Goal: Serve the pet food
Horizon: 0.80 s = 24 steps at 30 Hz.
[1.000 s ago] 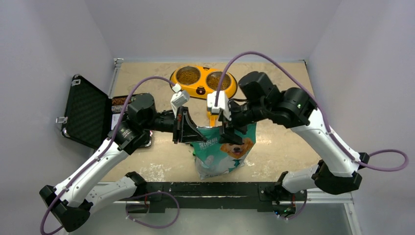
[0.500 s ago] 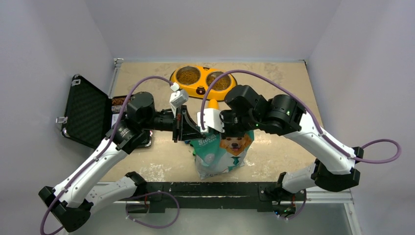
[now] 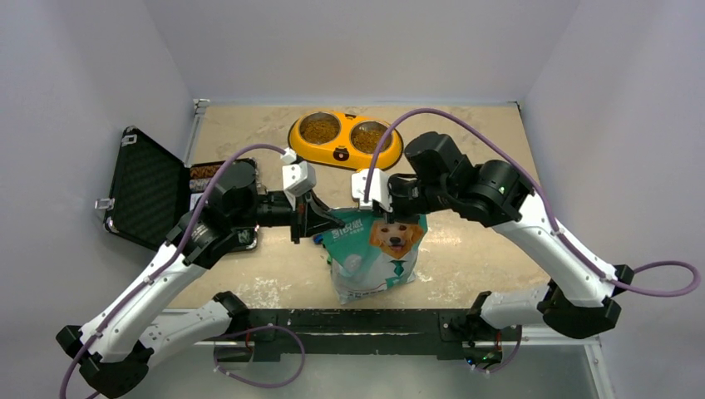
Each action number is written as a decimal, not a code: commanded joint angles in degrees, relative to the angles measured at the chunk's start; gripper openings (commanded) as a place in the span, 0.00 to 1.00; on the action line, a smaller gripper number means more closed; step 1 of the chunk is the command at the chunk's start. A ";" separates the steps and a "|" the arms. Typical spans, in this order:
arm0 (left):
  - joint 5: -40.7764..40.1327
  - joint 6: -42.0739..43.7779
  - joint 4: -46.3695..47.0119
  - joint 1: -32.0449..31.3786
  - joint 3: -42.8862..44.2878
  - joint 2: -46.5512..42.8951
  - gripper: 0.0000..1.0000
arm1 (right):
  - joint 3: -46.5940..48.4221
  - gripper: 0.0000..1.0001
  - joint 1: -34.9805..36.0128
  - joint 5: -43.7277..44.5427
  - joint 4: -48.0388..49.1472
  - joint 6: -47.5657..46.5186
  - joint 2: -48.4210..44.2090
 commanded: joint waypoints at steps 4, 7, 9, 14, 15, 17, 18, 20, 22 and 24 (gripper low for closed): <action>2.94 3.68 -7.59 0.95 3.00 -7.58 0.00 | -4.50 0.00 -9.93 18.55 -9.25 -3.50 -11.01; 2.83 4.18 -8.45 0.95 3.04 -8.16 0.00 | -5.72 0.00 -11.81 20.73 -8.45 -4.86 -12.17; 2.53 4.30 -8.61 0.95 3.05 -8.60 0.00 | -6.20 0.00 -13.31 21.56 -7.76 -5.80 -13.09; 2.25 3.82 -7.93 0.95 2.74 -9.10 0.00 | -7.45 0.00 -15.53 21.79 -7.27 -6.45 -14.70; 2.23 3.53 -7.61 0.95 2.63 -9.12 0.00 | -8.03 0.00 -15.83 21.97 -7.15 -6.51 -15.16; 2.21 3.29 -7.21 0.95 2.45 -9.27 0.00 | -9.05 0.00 -17.25 22.65 -6.77 -6.71 -16.35; 2.19 3.25 -7.12 0.95 2.41 -9.20 0.00 | -9.39 0.00 -17.59 22.67 -6.67 -6.71 -16.97; 2.23 3.16 -7.11 0.95 2.34 -9.25 0.00 | -9.77 0.00 -18.76 22.37 -6.49 -6.51 -18.17; 2.37 3.00 -6.98 0.90 2.19 -9.34 0.00 | -10.10 0.00 -19.52 22.03 -6.46 -6.18 -19.29; 2.53 2.85 -6.95 0.94 2.17 -9.30 0.00 | -11.09 0.00 -20.20 22.14 -6.40 -5.84 -20.34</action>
